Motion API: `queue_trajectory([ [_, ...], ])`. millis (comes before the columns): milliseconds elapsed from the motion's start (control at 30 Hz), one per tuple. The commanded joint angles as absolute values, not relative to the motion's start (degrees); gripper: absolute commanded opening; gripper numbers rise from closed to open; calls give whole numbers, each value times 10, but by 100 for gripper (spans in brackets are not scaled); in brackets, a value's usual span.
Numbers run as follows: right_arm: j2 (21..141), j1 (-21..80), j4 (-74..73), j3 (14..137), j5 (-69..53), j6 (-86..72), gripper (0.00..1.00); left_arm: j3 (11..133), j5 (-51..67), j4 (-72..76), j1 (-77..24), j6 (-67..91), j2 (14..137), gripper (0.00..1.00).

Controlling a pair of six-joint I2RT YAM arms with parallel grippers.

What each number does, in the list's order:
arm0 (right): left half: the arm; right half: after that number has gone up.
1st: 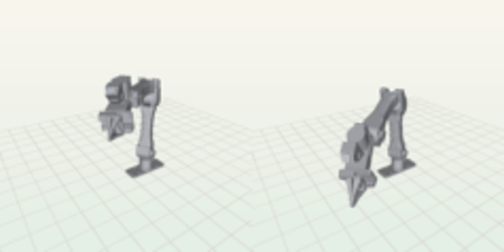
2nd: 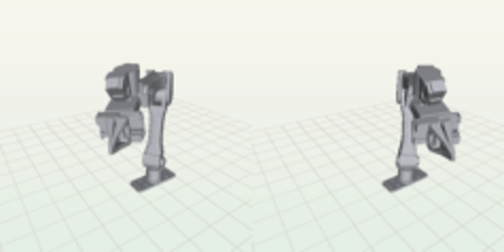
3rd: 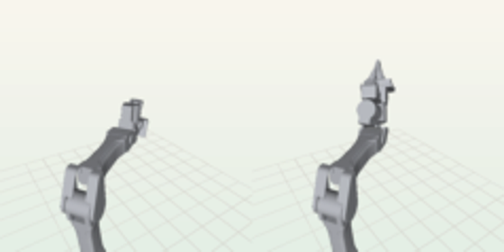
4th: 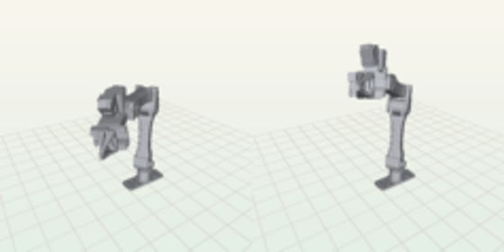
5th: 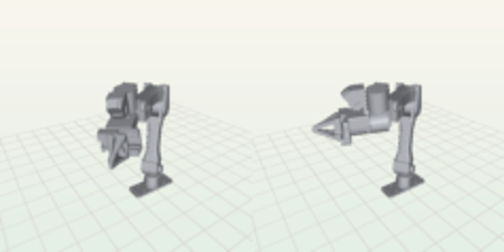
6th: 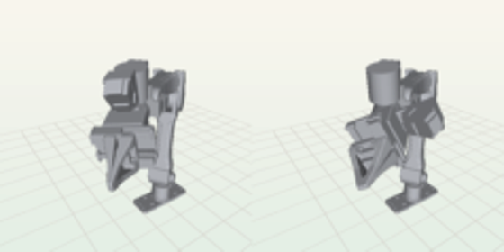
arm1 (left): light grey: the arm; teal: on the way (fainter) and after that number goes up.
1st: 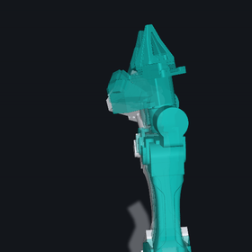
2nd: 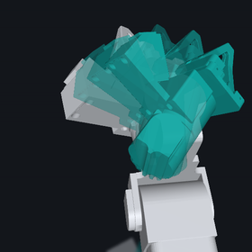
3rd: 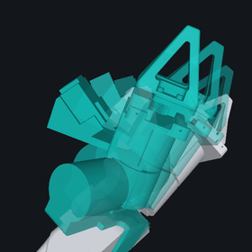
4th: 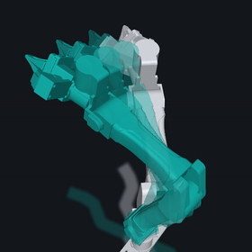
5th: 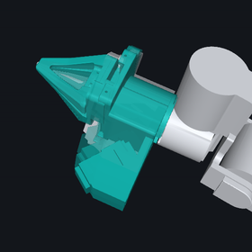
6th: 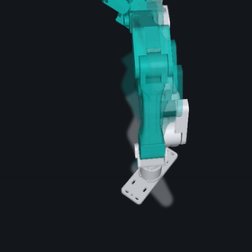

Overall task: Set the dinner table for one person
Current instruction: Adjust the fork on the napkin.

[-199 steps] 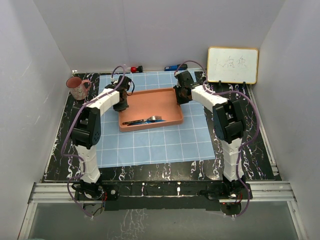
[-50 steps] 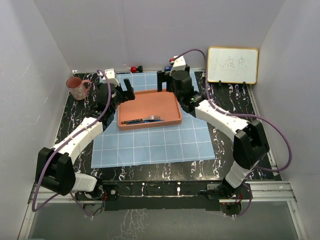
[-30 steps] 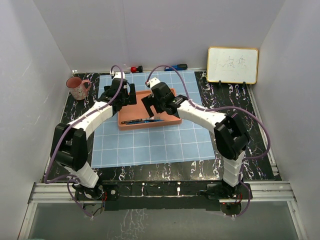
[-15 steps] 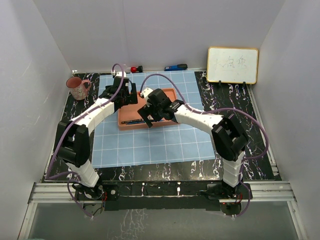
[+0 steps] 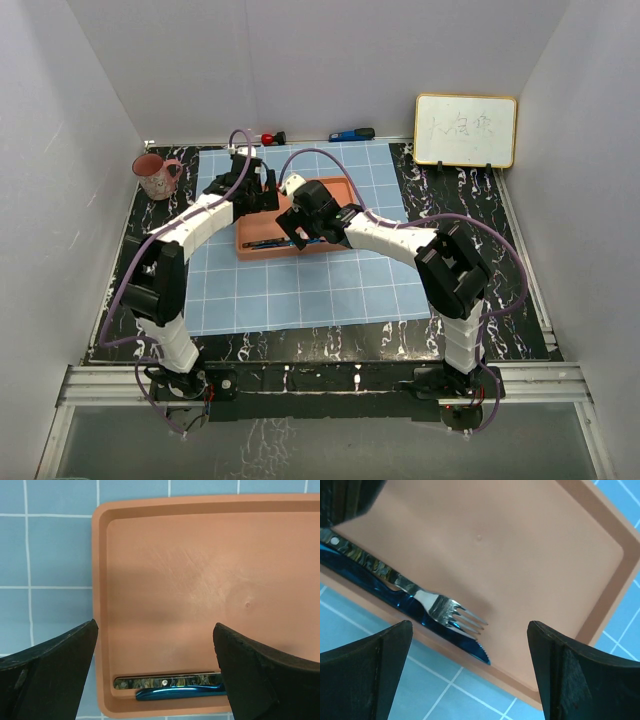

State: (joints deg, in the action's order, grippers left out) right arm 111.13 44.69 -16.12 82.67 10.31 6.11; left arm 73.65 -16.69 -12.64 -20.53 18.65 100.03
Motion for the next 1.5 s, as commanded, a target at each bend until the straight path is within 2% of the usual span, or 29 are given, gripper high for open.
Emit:
queue_trajectory([
  [0,1121,450,-100,830,151,81,99,770,-155,-146,-207,206,1024,98],
  [167,1118,450,-84,822,154,68,98,818,-179,-198,-208,227,1089,94],
  [267,1107,450,-59,800,161,62,97,847,-194,-223,-207,234,1124,84],
  [367,1100,450,-56,792,151,59,95,867,-198,-235,-208,241,1149,65],
  [400,1097,450,-57,789,142,59,95,869,-198,-236,-208,242,1153,56],
  [467,1093,450,-58,781,126,59,95,869,-197,-234,-208,243,1157,25],
  [500,1091,450,-59,779,123,59,95,869,-199,-234,-208,244,1158,15],
  [567,1090,450,-61,774,120,59,95,870,-206,-236,-207,243,1159,4],
  [933,1101,450,-77,774,97,49,95,868,-207,-235,-208,236,1167,3],
  [1467,1177,450,-51,793,85,35,88,853,-202,-225,-208,229,1163,3],
])
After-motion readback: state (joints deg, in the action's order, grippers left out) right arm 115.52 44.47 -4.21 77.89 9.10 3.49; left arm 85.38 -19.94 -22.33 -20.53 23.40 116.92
